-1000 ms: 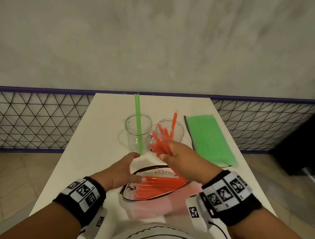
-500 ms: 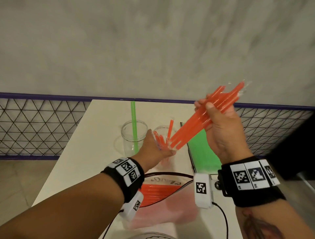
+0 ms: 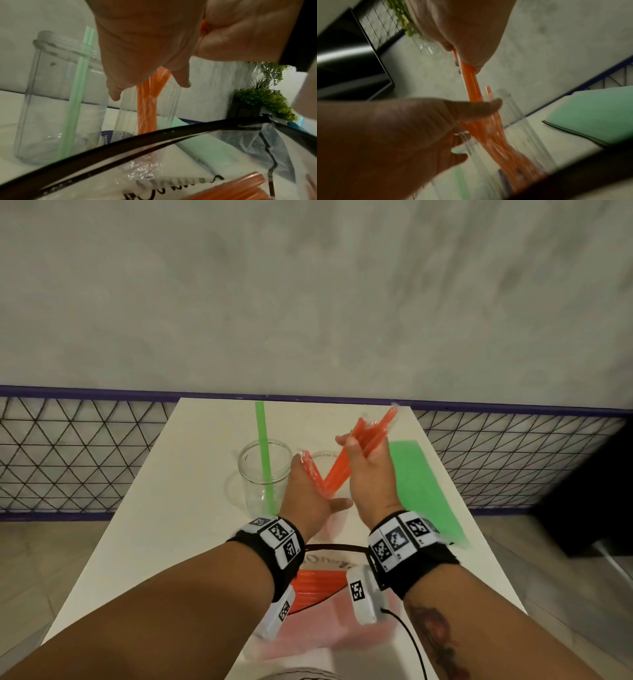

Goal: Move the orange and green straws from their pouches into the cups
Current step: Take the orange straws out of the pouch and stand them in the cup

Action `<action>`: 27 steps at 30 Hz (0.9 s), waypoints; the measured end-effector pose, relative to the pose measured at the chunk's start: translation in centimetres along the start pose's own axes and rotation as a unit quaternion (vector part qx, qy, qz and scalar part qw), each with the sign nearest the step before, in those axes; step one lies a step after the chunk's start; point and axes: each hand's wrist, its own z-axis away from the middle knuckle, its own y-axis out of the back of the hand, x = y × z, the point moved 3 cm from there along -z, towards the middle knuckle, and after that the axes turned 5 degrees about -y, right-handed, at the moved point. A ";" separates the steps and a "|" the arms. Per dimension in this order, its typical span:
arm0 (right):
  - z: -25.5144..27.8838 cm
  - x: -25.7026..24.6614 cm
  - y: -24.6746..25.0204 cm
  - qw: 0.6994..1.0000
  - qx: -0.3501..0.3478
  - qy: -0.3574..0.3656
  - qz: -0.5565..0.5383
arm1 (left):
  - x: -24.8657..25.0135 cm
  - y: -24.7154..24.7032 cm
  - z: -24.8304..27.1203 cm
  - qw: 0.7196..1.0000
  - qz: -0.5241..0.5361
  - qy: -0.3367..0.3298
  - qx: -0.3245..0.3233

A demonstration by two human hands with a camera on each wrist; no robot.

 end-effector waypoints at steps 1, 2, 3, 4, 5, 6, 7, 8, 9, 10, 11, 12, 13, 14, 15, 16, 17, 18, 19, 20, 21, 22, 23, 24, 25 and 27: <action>-0.2 0.9 -0.1 1.000 -0.004 -0.010 0.022 | 0.1 0.0 -0.1 1.000 0.004 -0.010 0.009; -0.3 1.7 -0.2 0.999 -0.005 -0.007 0.054 | 0.0 -0.2 -0.2 1.000 0.003 -0.016 0.015; -0.5 2.3 -0.2 0.993 -0.003 0.020 0.119 | 0.2 -0.2 -0.1 1.000 -0.003 -0.021 0.019; -0.7 2.7 -0.2 0.976 0.001 0.064 0.206 | 0.2 -0.3 -0.1 0.999 -0.013 -0.029 0.028; -0.9 3.4 -0.3 0.950 0.000 0.104 0.295 | 0.3 -0.4 -0.1 0.999 -0.021 -0.036 0.034; -0.9 4.0 -0.4 0.922 -0.008 0.124 0.367 | 0.4 -0.5 -0.1 0.998 -0.029 -0.045 0.042; -0.8 4.5 -0.4 0.904 -0.017 0.119 0.410 | 0.4 -0.6 0.0 0.996 -0.043 -0.053 0.049; -0.7 5.0 -0.3 0.899 -0.020 0.109 0.424 | 0.3 -0.6 0.0 0.995 -0.062 -0.057 0.055; -0.6 5.3 0.0 0.902 -0.018 0.102 0.419 | 0.2 -0.6 0.1 0.993 -0.077 -0.065 0.059; -0.3 5.3 0.3 0.915 -0.019 0.102 0.390 | 0.0 -0.6 0.0 0.992 -0.091 -0.071 0.053; 0.0 5.2 0.5 0.936 -0.025 0.099 0.337 | -0.1 -0.6 -0.1 0.991 -0.096 -0.082 0.051; 0.2 5.1 0.7 0.956 -0.035 0.092 0.276 | -0.2 -0.6 -0.2 0.991 -0.097 -0.077 0.041; 0.4 5.0 0.7 0.970 -0.055 0.072 0.226 | -0.3 -0.6 -0.2 0.993 -0.090 -0.075 0.034; 0.5 5.1 0.6 0.976 -0.080 0.047 0.199 | -0.6 -0.6 -0.4 0.995 -0.075 -0.062 0.026; 0.5 5.3 0.4 0.975 -0.103 0.023 0.197 | -0.6 -0.5 -0.3 0.997 -0.059 -0.048 0.019; 0.2 5.4 0.2 0.971 -0.114 0.002 0.210 | -0.6 -0.3 -0.3 0.998 -0.051 -0.041 0.012; -0.2 5.6 0.0 0.968 -0.112 -0.014 0.224 | -0.4 -0.2 0.0 0.998 -0.046 -0.038 0.004; -0.8 5.6 0.0 0.966 -0.103 -0.026 0.235 | -0.3 0.0 0.2 0.999 -0.031 -0.033 0.001; -1.4 5.4 -0.1 0.965 -0.095 -0.033 0.243 | -0.2 0.1 0.5 0.999 -0.011 -0.035 0.003; -2.0 5.1 -0.3 0.962 -0.094 -0.035 0.252 | -0.4 0.2 0.5 0.999 0.006 -0.039 0.003; -2.5 4.9 -0.5 0.958 -0.102 -0.033 0.265 | -0.4 0.3 0.6 0.999 0.020 -0.045 0.001; -2.8 4.5 -0.7 0.953 -0.112 -0.030 0.279 | -0.6 0.2 0.5 0.999 0.028 -0.046 0.000; -3.1 4.3 -1.0 0.949 -0.118 -0.028 0.292 | -0.8 0.2 0.3 0.999 0.029 -0.042 0.002; -3.3 4.1 -1.2 0.945 -0.118 -0.025 0.304 | -1.0 0.1 0.2 0.999 0.041 -0.035 0.001; -3.4 4.0 -1.4 0.941 -0.111 -0.021 0.318 | -1.1 -0.1 0.0 0.998 0.046 -0.035 -0.004; -3.6 4.0 -1.7 0.928 -0.083 -0.009 0.364 | -1.3 -0.4 -0.1 0.999 0.014 -0.040 -0.016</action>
